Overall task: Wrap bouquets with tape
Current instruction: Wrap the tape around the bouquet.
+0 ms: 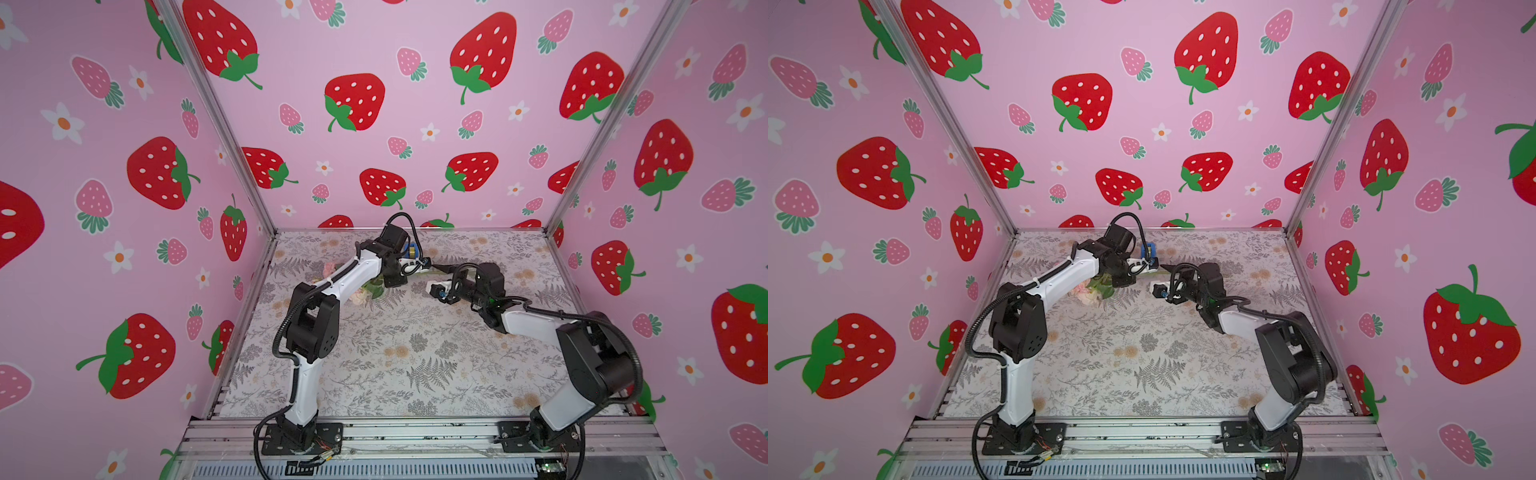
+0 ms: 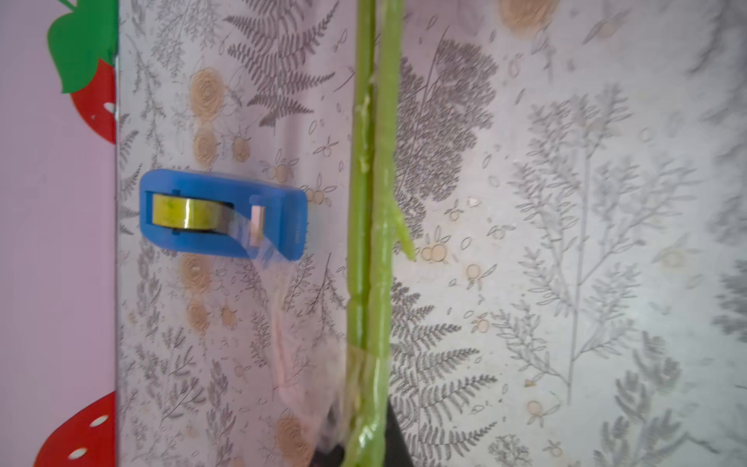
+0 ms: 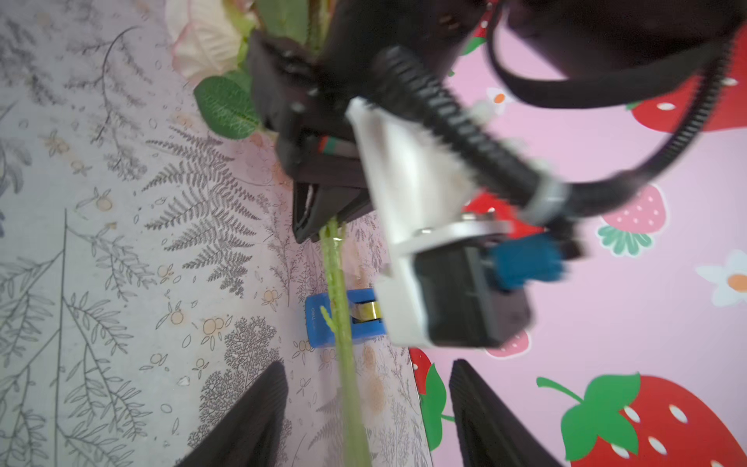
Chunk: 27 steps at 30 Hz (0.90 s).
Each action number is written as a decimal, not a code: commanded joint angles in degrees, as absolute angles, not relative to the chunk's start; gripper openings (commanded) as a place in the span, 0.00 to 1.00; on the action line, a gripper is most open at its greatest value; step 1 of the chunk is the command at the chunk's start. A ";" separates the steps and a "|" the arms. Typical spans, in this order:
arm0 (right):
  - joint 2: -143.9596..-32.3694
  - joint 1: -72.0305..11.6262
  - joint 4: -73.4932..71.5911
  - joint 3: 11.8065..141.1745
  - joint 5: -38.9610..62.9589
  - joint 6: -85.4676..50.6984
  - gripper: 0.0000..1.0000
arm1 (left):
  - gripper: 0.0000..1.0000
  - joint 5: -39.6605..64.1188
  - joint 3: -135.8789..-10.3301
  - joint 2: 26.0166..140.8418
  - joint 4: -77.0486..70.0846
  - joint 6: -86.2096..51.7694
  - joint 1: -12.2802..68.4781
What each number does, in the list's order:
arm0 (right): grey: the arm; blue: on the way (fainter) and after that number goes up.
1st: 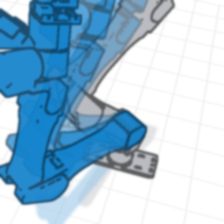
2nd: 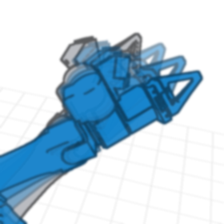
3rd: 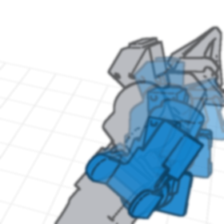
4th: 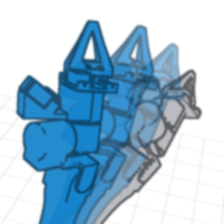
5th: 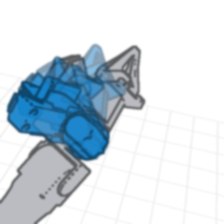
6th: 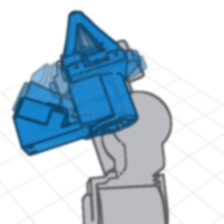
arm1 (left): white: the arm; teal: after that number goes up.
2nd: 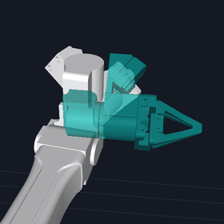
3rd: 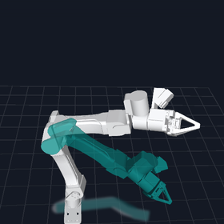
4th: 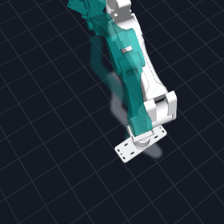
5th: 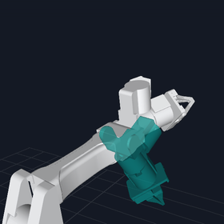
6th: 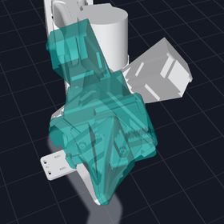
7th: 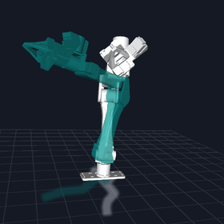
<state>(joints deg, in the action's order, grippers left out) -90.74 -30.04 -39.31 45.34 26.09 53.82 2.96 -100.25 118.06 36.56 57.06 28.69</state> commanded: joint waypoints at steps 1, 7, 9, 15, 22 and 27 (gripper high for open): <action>-83.59 -26.82 -36.21 44.56 27.30 41.29 0.69 | 0.00 -3.78 -96.95 114.41 25.45 61.52 29.85; -78.85 -19.24 -25.54 49.57 29.84 31.06 0.77 | 0.00 -10.66 -86.88 110.88 7.82 72.67 32.86; -81.48 -17.30 -17.88 55.52 32.83 28.49 0.78 | 0.00 -12.90 -82.80 109.54 -0.02 76.51 33.88; -90.81 -15.82 4.47 70.60 47.46 34.82 0.73 | 0.00 -14.89 -77.15 105.89 -6.14 80.61 35.09; -103.51 -19.15 22.21 84.07 48.63 40.31 0.68 | 0.00 -16.26 -74.10 104.24 -6.38 78.98 36.30; -110.62 -21.77 32.02 91.97 43.52 46.10 0.69 | 0.00 -16.39 -73.48 104.08 -6.63 78.88 37.06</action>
